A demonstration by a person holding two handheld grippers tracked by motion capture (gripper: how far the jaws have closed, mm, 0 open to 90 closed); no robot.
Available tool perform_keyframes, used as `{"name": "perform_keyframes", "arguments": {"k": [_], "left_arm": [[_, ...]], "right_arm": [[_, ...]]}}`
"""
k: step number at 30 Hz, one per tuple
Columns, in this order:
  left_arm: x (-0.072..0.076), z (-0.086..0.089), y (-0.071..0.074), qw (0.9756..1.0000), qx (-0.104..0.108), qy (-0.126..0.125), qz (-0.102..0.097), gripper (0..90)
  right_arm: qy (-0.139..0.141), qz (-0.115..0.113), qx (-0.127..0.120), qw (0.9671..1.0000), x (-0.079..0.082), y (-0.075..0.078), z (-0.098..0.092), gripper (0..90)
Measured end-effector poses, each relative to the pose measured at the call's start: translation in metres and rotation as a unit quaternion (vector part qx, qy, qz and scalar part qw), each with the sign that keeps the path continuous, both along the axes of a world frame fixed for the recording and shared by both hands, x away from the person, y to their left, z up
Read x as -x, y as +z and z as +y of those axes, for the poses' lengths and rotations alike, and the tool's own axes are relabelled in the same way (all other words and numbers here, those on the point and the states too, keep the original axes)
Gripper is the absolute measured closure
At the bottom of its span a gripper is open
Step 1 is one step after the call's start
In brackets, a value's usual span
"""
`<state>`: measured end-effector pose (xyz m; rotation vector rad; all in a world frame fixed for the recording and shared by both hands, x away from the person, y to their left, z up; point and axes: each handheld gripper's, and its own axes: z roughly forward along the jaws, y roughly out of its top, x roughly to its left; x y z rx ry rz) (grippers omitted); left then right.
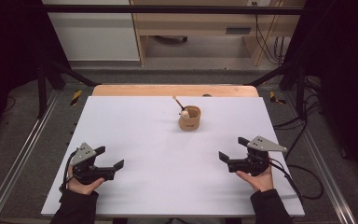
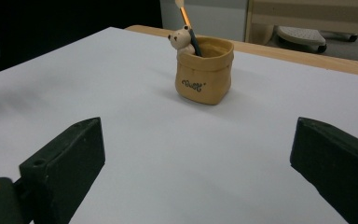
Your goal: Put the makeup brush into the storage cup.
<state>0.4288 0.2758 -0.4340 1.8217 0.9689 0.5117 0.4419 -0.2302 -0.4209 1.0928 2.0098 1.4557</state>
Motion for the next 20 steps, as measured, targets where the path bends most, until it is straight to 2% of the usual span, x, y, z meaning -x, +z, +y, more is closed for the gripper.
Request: {"name": "perform_keyframes", "arguments": {"k": [20], "left_arm": [[0.001,-0.002,-0.003,1.0,-0.002,-0.005,0.002,5.6]], "right_arm": [[-0.024,0.019,-0.001,0.9995,0.017,-0.015,-0.027,2.8]]}}
